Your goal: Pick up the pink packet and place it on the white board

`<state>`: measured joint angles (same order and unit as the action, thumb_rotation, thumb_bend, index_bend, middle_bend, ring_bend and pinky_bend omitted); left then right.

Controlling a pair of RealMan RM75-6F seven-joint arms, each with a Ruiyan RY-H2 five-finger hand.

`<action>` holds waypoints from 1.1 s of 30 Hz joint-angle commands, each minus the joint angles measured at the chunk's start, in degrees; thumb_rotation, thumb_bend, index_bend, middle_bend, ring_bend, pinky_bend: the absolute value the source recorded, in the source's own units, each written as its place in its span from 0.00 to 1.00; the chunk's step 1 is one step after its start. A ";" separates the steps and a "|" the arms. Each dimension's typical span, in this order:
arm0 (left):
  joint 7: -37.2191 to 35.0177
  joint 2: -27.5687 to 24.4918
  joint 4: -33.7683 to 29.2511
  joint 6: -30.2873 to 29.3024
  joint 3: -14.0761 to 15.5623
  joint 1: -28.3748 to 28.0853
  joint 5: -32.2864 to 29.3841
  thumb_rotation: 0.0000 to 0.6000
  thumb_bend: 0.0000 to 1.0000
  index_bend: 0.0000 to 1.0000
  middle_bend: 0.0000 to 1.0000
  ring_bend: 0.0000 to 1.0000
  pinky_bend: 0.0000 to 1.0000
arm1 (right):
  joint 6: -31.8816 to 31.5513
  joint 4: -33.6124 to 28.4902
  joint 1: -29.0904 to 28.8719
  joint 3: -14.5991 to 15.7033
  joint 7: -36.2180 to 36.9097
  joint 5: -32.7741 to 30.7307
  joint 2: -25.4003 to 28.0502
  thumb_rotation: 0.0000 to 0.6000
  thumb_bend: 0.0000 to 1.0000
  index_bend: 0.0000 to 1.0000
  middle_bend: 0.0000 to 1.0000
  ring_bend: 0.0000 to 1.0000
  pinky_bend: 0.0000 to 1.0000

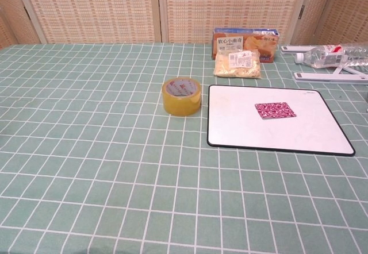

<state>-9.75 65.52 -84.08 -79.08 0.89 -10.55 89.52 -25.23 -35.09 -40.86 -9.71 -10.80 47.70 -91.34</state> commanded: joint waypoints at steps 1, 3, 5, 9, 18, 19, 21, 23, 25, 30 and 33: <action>-0.71 -0.04 0.20 -0.32 -0.04 0.07 0.15 1.00 0.28 0.00 0.00 0.00 0.00 | 0.47 0.72 -0.14 -0.19 0.18 0.34 -0.42 1.00 0.00 0.40 0.48 0.49 0.49; -1.10 0.00 0.44 -0.25 -0.08 0.04 0.08 1.00 0.28 0.00 0.00 0.00 0.00 | 0.77 1.31 -0.26 -0.39 0.37 0.57 -0.75 1.00 0.00 0.40 0.48 0.49 0.49; -1.32 0.03 0.61 -0.13 -0.08 0.00 0.03 1.00 0.28 0.00 0.00 0.00 0.00 | 0.91 1.78 -0.34 -0.52 0.55 0.90 -1.03 1.00 0.00 0.40 0.48 0.49 0.49; -1.51 0.15 0.91 0.16 -0.08 -0.16 -0.04 1.00 0.27 0.00 0.00 0.00 0.00 | 1.48 2.74 -0.48 -0.86 1.17 1.61 -1.50 1.00 0.00 0.40 0.49 0.49 0.49; -1.76 0.33 1.26 0.82 -0.10 -0.45 -0.33 1.00 0.28 0.00 0.00 0.00 0.00 | 2.87 4.60 -0.67 -1.41 2.04 2.73 -2.24 1.00 0.00 0.41 0.49 0.49 0.49; -1.78 0.34 1.28 0.85 -0.10 -0.47 -0.34 1.00 0.28 0.00 0.00 0.00 0.00 | 2.99 4.71 -0.68 -1.46 2.11 2.83 -2.29 1.00 0.00 0.41 0.49 0.49 0.49; -1.87 0.36 1.32 0.85 -0.10 -0.48 -0.32 1.00 0.28 0.00 0.00 0.00 0.00 | 3.35 4.87 -0.73 -1.63 2.33 2.98 -2.33 1.00 0.00 0.41 0.49 0.49 0.49; -2.00 0.36 1.36 0.82 -0.09 -0.48 -0.30 1.00 0.28 0.00 0.00 0.00 0.00 | 3.51 5.09 -0.75 -1.65 2.37 3.20 -2.42 1.00 0.02 0.41 0.49 0.49 0.49; -2.17 0.37 1.42 0.81 -0.10 -0.50 -0.31 1.00 0.28 0.00 0.00 0.00 0.00 | 3.84 5.28 -0.79 -1.83 2.57 3.26 -2.51 1.00 0.04 0.41 0.49 0.49 0.49; -2.47 0.40 1.62 0.93 -0.09 -0.57 -0.35 1.00 0.27 0.00 0.00 0.00 0.00 | 3.80 5.37 -0.86 -2.22 3.05 3.77 -2.49 1.00 0.07 0.41 0.49 0.49 0.49; -2.54 0.40 1.69 1.00 -0.05 -0.60 -0.33 1.00 0.27 0.00 0.00 0.00 0.00 | 3.79 5.30 -0.79 -2.32 3.25 4.09 -2.39 1.00 0.09 0.41 0.49 0.49 0.49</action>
<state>-12.30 65.92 -82.39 -78.08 0.84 -11.14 89.19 -21.44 -29.79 -41.66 -12.02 -7.56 51.79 -93.75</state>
